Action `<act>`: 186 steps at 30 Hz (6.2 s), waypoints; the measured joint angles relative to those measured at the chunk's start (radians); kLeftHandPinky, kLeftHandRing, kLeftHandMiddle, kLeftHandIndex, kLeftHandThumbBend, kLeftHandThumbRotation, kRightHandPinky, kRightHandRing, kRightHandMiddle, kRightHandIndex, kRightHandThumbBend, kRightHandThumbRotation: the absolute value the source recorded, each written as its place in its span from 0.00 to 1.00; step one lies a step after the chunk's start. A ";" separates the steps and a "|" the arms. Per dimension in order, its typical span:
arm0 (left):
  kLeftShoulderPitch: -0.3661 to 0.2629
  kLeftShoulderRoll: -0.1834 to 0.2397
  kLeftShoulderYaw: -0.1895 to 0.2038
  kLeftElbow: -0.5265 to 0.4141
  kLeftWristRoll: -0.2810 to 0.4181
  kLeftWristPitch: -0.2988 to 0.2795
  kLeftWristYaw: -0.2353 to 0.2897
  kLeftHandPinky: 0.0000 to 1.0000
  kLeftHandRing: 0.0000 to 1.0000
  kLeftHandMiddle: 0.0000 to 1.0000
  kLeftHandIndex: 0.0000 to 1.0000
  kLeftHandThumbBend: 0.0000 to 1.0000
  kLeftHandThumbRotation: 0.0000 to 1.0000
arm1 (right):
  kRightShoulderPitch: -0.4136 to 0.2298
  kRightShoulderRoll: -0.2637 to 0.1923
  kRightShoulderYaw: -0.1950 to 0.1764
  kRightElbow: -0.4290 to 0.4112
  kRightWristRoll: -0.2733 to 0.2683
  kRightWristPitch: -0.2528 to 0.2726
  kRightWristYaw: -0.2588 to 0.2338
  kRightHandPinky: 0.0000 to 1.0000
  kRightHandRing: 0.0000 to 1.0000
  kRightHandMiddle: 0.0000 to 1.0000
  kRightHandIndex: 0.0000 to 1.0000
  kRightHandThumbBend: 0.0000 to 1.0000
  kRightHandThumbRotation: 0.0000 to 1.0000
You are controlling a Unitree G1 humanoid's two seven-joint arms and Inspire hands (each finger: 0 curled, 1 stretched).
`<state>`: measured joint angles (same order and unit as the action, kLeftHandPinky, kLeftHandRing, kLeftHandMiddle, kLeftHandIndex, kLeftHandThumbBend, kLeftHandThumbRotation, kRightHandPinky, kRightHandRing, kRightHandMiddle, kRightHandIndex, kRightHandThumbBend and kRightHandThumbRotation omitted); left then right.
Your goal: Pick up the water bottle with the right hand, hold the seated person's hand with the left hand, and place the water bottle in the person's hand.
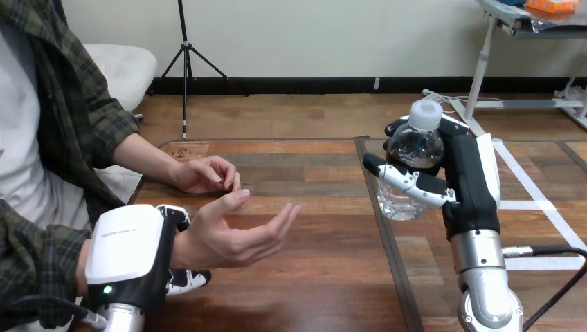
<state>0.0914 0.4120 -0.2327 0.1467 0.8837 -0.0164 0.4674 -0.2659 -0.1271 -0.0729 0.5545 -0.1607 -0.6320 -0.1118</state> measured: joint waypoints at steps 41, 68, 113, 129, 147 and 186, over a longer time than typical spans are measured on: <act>0.032 -0.003 -0.029 -0.086 0.036 -0.091 0.017 0.17 0.20 0.25 0.25 0.83 0.00 | -0.022 0.006 0.037 0.004 0.023 -0.013 0.060 0.33 0.38 0.45 0.48 0.69 0.00; 0.049 -0.014 -0.045 -0.113 0.058 -0.128 0.019 0.19 0.21 0.26 0.26 0.87 0.00 | -0.018 0.017 0.070 -0.006 0.069 -0.064 0.127 0.35 0.40 0.46 0.48 0.67 0.00; 0.043 -0.039 -0.067 -0.114 0.065 -0.154 0.004 0.18 0.20 0.24 0.24 0.89 0.00 | 0.094 0.044 0.138 -0.182 0.135 -0.072 0.289 0.33 0.38 0.43 0.44 0.68 0.00; 0.043 -0.044 -0.067 -0.114 0.065 -0.155 -0.003 0.18 0.21 0.25 0.24 0.89 0.00 | 0.148 0.043 0.159 -0.249 0.174 -0.053 0.357 0.33 0.38 0.42 0.45 0.68 0.00; 0.043 -0.044 -0.067 -0.114 0.062 -0.158 -0.012 0.19 0.21 0.26 0.25 0.88 0.00 | 0.194 0.039 0.174 -0.296 0.197 -0.040 0.395 0.31 0.35 0.40 0.44 0.70 0.00; 0.043 -0.057 -0.067 -0.135 0.059 -0.166 -0.032 0.18 0.21 0.26 0.25 0.87 0.00 | 0.195 0.042 0.227 -0.318 0.197 -0.044 0.448 0.30 0.34 0.40 0.44 0.72 0.00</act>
<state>0.1342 0.3550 -0.2994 0.0120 0.9430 -0.1827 0.4355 -0.0710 -0.0848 0.1540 0.2368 0.0364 -0.6765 0.3361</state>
